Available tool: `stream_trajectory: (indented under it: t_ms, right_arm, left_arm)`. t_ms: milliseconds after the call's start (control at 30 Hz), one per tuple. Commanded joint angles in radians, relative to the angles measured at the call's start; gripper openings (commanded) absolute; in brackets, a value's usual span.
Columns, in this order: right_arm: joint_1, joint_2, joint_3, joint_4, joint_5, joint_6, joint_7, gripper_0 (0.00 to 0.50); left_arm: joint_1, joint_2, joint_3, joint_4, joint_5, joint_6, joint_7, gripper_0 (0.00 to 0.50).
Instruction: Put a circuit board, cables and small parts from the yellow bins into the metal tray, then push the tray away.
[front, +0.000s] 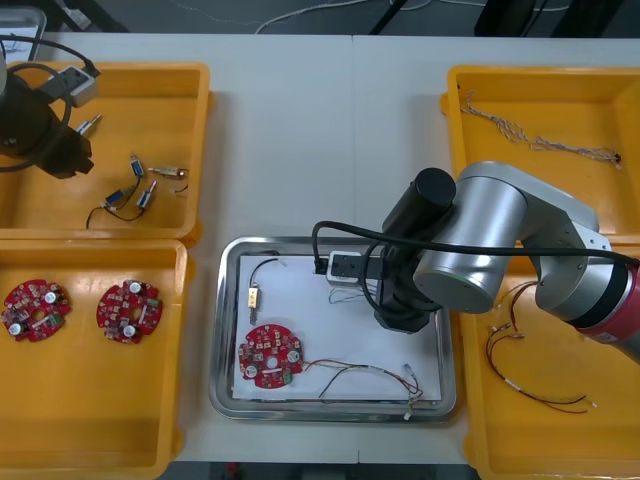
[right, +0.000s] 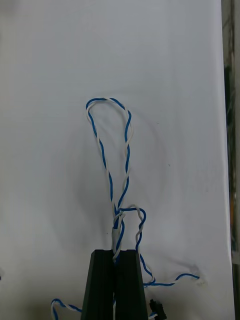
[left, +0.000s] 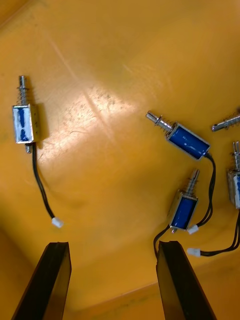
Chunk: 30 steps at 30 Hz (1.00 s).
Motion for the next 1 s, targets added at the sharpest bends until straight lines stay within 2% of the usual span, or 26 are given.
stream_trajectory:
  t_ms: [33,67,133,500,700,867,1000]
  right_arm:
    - [-0.031,-0.031,0.012,-0.008,-0.009,-0.01,0.03,0.326]
    - [-0.031,-0.031,0.01,-0.008,-0.009,-0.01,0.03,0.429]
    - [-0.033,-0.033,0.007,-0.011,-0.013,-0.01,0.032,0.5]
    - [-0.033,-0.034,-0.048,-0.054,-0.051,0.029,0.03,0.5]
    - [-0.033,-0.005,-0.132,-0.09,-0.06,0.12,0.021,0.5]
    - [-0.031,0.043,-0.237,-0.104,-0.074,0.22,0.001,0.5]
    - [-0.033,0.061,-0.31,-0.114,-0.086,0.276,-0.08,0.5]
  left_arm:
    - [0.007,-0.035,-0.014,-0.01,0.008,-0.036,0.019,0.5]
    - [0.015,-0.041,-0.014,-0.01,0.009,-0.044,0.017,0.5]
    - [0.029,-0.05,-0.014,-0.01,0.009,-0.056,0.017,0.5]
    - [0.081,-0.064,-0.014,-0.01,0.012,-0.086,0.01,0.5]
    - [0.095,-0.07,-0.014,-0.008,0.011,-0.094,0.005,0.5]
    - [0.102,-0.078,-0.017,-0.008,0.006,-0.114,0.004,0.5]
    - [0.102,-0.081,-0.043,0.004,-0.006,-0.16,0.008,0.5]
